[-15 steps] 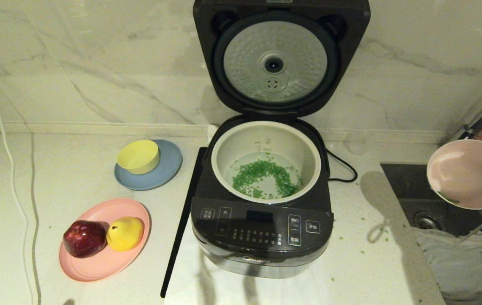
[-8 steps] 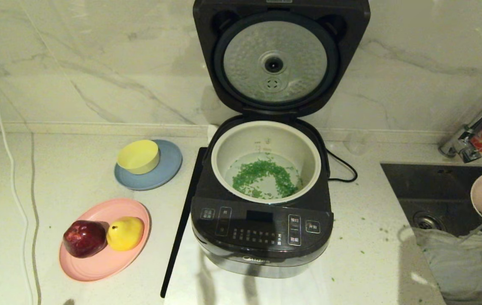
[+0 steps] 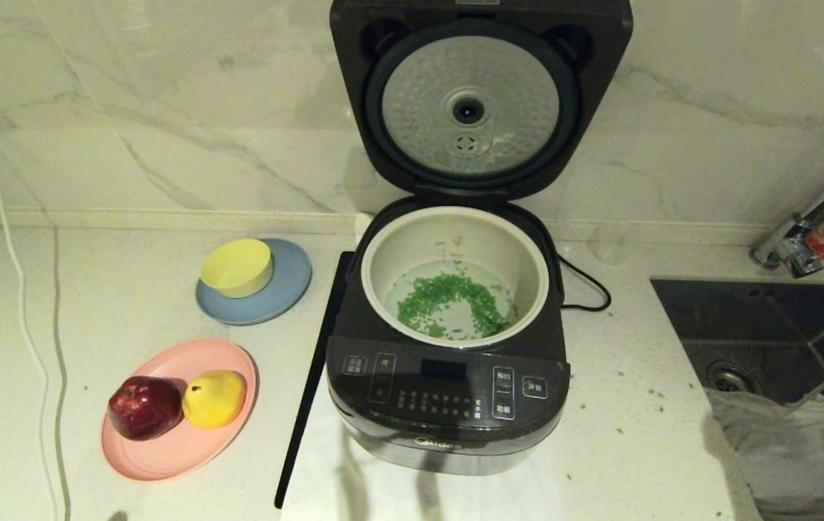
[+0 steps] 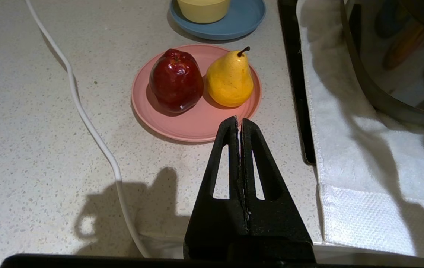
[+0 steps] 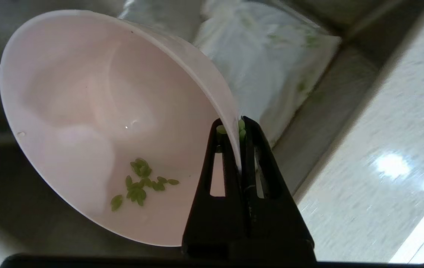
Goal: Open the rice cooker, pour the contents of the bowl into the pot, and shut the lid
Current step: Fill a bowl with water from the tap
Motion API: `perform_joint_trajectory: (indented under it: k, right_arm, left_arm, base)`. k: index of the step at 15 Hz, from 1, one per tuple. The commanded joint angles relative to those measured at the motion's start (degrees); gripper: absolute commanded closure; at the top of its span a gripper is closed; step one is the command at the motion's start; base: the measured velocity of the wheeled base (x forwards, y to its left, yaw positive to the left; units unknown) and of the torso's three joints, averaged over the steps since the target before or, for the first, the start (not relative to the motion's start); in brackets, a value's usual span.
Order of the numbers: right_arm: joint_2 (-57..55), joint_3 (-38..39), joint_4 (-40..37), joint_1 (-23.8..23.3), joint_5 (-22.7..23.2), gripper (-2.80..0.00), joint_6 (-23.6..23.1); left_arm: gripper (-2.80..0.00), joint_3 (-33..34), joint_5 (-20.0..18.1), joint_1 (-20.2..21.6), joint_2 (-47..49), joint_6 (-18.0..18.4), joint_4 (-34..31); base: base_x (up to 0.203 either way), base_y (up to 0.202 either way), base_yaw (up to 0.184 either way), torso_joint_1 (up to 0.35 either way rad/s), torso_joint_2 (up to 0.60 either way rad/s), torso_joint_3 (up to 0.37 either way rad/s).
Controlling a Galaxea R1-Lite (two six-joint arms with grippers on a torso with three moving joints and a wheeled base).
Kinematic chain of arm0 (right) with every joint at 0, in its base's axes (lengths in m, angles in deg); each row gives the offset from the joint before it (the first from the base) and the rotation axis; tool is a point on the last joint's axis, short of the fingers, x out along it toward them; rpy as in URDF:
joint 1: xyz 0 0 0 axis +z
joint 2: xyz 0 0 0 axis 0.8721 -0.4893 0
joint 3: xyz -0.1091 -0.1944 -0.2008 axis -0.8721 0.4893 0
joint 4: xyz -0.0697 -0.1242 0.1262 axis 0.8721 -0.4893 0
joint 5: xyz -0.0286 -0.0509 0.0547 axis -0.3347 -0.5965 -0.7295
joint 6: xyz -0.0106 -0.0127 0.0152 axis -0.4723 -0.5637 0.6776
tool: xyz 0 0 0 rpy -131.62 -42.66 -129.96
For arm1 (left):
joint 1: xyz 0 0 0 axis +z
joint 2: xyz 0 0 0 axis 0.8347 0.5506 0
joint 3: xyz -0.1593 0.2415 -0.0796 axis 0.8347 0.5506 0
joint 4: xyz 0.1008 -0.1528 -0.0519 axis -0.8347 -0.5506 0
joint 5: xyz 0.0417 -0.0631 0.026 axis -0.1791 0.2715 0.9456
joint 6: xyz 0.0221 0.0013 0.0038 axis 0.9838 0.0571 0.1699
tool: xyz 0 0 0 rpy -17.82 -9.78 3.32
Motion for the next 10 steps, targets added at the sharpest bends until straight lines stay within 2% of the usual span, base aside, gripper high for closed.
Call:
perform_joint_trajectory:
  k: [1, 7, 10]
  right_arm:
    - [-7.4, -3.7, 0.0, -3.9, 1.1, 0.0, 0.1]
    - [-13.8, -8.3, -0.4, -5.0, 4.7, 0.0, 0.3]
    - [-16.9, -11.5, -0.6, -4.4, 4.9, 0.0, 2.7]
  left_arm:
    - [0.0, 0.4, 0.0, 0.0, 0.0, 0.0, 0.0]
    - [0.0, 0.4, 0.0, 0.0, 0.0, 0.0, 0.0]
    - [0.0, 0.4, 0.0, 0.0, 0.0, 0.0, 0.0]
  base:
    - [0.0, 0.0, 0.0, 0.0, 0.0, 0.0]
    - [0.0, 0.0, 0.0, 0.0, 0.0, 0.0]
    - [0.0, 0.0, 0.0, 0.0, 0.0, 0.0]
